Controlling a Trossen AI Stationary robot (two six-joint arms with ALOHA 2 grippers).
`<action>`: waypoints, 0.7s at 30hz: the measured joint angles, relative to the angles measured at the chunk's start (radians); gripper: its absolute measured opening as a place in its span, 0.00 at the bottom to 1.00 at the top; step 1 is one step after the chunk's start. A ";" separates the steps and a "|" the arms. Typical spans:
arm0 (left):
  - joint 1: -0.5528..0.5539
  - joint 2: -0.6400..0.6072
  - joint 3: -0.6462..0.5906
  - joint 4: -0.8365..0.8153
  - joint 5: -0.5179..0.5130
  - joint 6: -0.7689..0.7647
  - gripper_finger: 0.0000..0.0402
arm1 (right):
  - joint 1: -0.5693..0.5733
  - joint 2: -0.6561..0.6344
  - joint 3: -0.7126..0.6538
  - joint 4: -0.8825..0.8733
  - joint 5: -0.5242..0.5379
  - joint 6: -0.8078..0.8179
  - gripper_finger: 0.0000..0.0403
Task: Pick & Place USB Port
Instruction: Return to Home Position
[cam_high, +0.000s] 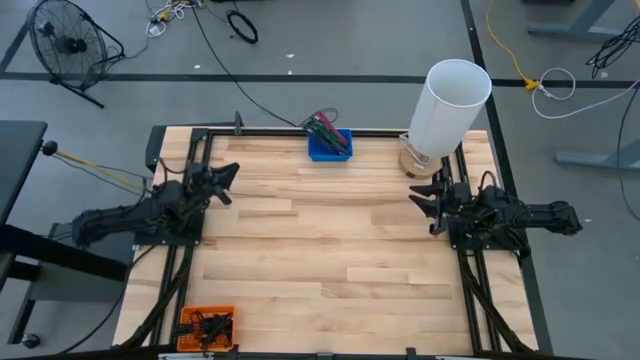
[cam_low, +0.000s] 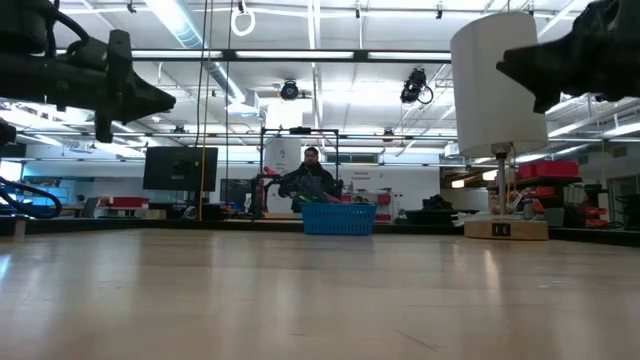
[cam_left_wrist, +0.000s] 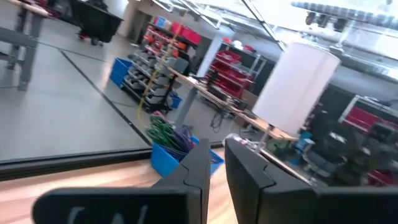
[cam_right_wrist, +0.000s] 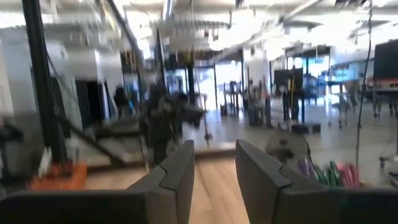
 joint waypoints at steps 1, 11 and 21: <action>0.013 0.000 0.000 0.000 0.001 0.000 0.13 | 0.000 0.000 0.000 -0.032 -0.001 -0.004 0.29; 0.073 0.000 0.000 0.002 -0.006 0.000 0.13 | -0.002 0.016 0.001 -0.210 -0.085 0.046 0.29; 0.067 0.000 -0.001 0.001 -0.001 0.000 0.13 | -0.044 0.043 0.001 -0.209 -0.085 -0.025 0.29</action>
